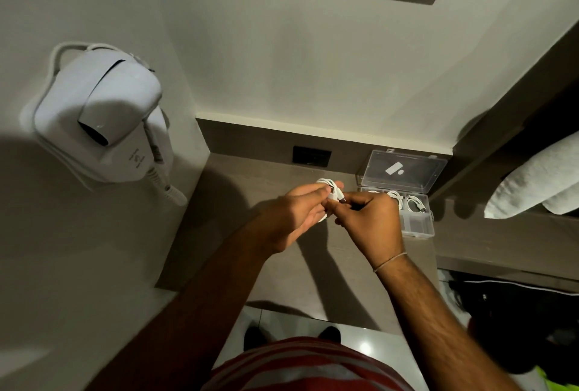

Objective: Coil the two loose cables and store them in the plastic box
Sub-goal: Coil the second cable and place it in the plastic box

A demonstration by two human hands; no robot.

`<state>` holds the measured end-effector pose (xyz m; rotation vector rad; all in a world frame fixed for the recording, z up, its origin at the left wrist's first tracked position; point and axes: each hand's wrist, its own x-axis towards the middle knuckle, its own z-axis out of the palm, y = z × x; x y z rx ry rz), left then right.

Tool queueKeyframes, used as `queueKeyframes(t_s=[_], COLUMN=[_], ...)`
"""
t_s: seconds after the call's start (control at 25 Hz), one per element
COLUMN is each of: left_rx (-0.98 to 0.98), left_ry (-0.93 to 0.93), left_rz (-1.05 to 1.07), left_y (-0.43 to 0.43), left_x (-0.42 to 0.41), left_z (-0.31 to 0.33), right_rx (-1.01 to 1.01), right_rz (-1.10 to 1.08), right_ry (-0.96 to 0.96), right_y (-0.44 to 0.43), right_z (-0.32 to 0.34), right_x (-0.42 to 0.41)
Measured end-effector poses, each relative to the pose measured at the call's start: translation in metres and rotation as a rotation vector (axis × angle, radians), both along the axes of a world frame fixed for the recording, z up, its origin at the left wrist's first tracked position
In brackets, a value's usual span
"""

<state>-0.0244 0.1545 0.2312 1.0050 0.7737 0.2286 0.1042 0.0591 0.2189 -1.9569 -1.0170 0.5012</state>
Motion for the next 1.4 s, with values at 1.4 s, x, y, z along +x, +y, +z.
queueKeyframes(t_s=[1.4], left_rx=[0.126], left_ry=[0.039], left_rz=[-0.137], left_y=[0.016], left_x=[0.059], left_z=[-0.102], right_rx=[-0.067], right_rz=[-0.319], right_ry=[0.764], right_y=[-0.038], right_z=[-0.084], right_x=[0.072])
